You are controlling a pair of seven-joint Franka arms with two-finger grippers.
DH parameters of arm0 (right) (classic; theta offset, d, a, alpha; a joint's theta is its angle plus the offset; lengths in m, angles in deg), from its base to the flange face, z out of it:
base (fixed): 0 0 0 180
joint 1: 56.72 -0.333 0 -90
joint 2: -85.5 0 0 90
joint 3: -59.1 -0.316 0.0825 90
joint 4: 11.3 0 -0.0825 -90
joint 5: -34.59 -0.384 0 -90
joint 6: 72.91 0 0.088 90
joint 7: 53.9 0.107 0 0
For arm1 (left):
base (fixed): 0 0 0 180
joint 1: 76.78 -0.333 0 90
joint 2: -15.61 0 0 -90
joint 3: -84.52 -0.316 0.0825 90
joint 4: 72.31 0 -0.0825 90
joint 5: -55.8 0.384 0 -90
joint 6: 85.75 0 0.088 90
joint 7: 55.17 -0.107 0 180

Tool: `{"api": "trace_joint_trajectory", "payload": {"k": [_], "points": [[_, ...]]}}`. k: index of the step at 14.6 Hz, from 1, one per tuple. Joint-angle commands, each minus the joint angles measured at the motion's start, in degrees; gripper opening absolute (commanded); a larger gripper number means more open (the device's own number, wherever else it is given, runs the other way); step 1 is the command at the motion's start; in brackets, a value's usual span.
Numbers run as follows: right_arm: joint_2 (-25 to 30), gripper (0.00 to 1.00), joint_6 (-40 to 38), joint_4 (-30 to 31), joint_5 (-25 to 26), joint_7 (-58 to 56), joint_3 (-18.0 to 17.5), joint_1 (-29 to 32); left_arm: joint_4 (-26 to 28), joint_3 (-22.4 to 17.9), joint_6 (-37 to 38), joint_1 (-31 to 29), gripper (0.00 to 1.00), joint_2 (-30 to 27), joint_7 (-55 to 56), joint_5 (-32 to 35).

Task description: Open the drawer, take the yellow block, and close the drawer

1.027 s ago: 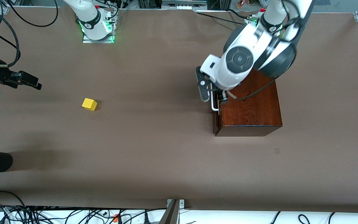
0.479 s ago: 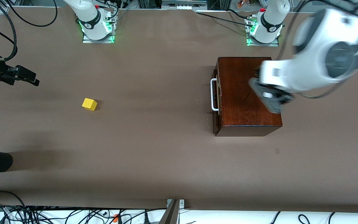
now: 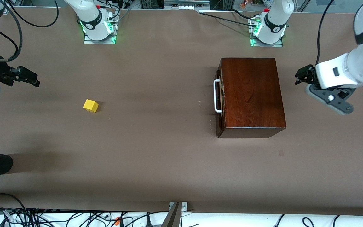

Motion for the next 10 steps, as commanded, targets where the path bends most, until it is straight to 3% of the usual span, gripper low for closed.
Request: {"api": "trace_joint_trajectory", "payload": {"k": [1, 3, 5, 10], "points": [[0.0, 1.0, -1.0, -0.6, 0.4, -0.6, -0.8, 1.0, 8.5, -1.0, -4.3, 0.9, 1.0, -7.3, 13.9, 2.8], [0.1, 1.0, -0.9, -0.7, 0.2, -0.1, -0.4, 1.0, 15.8, -1.0, -11.6, 0.2, 1.0, -11.4, 22.5, 3.0], [0.2, 1.0, -0.9, -0.7, 0.2, 0.0, -0.3, 1.0, 21.0, -1.1, -17.2, -0.9, 1.0, -14.3, 22.6, 3.0], [0.1, 1.0, -0.9, -0.7, 0.1, -0.2, -0.3, 1.0, 19.0, -0.7, -13.8, -1.5, 1.0, -13.4, 20.0, 3.0]]}}
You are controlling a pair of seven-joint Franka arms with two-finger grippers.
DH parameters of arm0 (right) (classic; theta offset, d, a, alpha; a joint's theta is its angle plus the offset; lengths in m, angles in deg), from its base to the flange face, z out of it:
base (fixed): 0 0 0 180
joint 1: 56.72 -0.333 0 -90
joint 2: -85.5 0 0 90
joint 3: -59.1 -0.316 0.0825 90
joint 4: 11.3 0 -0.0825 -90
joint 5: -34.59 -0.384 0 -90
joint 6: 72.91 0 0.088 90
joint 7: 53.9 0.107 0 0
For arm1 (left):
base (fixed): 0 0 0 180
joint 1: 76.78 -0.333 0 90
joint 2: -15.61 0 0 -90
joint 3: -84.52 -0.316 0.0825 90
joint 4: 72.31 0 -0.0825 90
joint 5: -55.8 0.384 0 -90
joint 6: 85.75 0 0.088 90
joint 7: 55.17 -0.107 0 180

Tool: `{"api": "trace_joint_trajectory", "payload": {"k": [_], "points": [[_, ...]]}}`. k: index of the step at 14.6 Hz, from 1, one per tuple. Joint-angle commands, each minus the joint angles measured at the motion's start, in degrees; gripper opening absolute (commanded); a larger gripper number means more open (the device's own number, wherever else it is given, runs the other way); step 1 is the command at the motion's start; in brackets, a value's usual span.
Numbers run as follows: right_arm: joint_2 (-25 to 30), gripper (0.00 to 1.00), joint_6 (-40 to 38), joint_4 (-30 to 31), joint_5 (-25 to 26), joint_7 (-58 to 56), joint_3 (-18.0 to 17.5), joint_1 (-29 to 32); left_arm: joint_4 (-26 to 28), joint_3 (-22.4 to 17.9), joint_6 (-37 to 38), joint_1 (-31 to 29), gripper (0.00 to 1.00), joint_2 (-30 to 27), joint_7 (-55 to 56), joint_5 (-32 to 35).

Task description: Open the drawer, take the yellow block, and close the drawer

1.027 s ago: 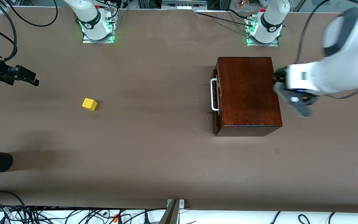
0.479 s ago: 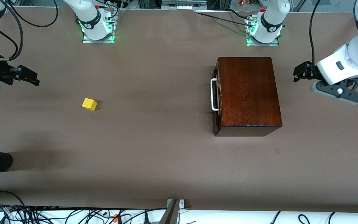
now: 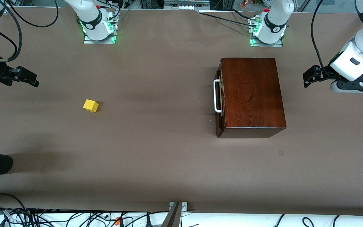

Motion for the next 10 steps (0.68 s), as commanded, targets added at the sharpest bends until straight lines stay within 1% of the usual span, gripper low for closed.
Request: {"api": "trace_joint_trajectory", "payload": {"k": [1, 8, 10], "points": [[0.1, 1.0, -1.0, -0.7, 0.1, -0.5, -0.5, 0.7, 0.3, 0.6, 0.8, -0.2, 1.0, -1.0, -0.7, 1.3], [0.4, 1.0, -2.4, -0.7, 0.1, -0.8, -0.5, 0.7, 0.0, 0.5, 1.2, -0.2, 1.0, -0.6, -0.7, 1.2], [0.4, 1.0, -2.7, -0.7, 0.1, -0.8, -0.5, 0.7, -0.9, 0.6, 1.2, -0.2, 1.0, 0.0, -0.5, 1.3]]}}
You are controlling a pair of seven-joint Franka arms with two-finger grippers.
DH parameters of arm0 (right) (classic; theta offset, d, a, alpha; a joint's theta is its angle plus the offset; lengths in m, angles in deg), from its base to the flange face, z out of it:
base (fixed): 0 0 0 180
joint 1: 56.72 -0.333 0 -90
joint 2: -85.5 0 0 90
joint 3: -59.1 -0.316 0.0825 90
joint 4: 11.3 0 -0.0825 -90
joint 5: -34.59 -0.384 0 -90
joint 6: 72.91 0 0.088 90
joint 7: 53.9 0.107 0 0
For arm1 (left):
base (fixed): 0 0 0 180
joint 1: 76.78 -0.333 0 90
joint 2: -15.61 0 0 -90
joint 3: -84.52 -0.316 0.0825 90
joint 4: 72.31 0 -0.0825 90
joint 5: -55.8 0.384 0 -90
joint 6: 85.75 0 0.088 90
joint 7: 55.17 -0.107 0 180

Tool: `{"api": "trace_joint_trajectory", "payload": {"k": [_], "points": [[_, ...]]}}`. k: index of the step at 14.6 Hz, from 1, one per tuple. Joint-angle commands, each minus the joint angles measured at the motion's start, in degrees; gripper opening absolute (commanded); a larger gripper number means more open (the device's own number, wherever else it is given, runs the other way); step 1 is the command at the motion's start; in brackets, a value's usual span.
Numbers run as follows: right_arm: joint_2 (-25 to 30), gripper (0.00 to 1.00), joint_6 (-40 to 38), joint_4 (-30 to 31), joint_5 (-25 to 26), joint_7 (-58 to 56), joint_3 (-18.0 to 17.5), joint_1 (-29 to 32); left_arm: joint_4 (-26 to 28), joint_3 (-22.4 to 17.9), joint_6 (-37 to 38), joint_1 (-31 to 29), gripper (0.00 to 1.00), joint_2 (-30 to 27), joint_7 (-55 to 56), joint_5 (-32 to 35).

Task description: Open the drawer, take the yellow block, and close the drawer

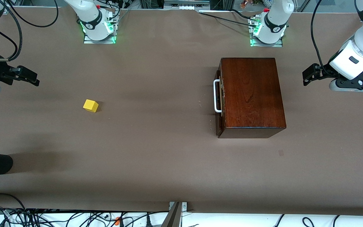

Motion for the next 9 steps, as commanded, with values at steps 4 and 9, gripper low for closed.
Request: {"api": "trace_joint_trajectory", "payload": {"k": [4, 9], "points": [[0.4, 1.0, -1.4, -0.7, 0.1, -0.7, -0.5, 0.7, -1.6, 0.7, 1.0, -0.1, 1.0, 0.6, -0.4, 1.3], [0.4, 1.0, -1.5, -0.7, 0.1, -0.7, -0.5, 0.7, -1.6, 0.7, 1.5, 0.0, 1.0, 0.6, -0.4, 1.3]]}}
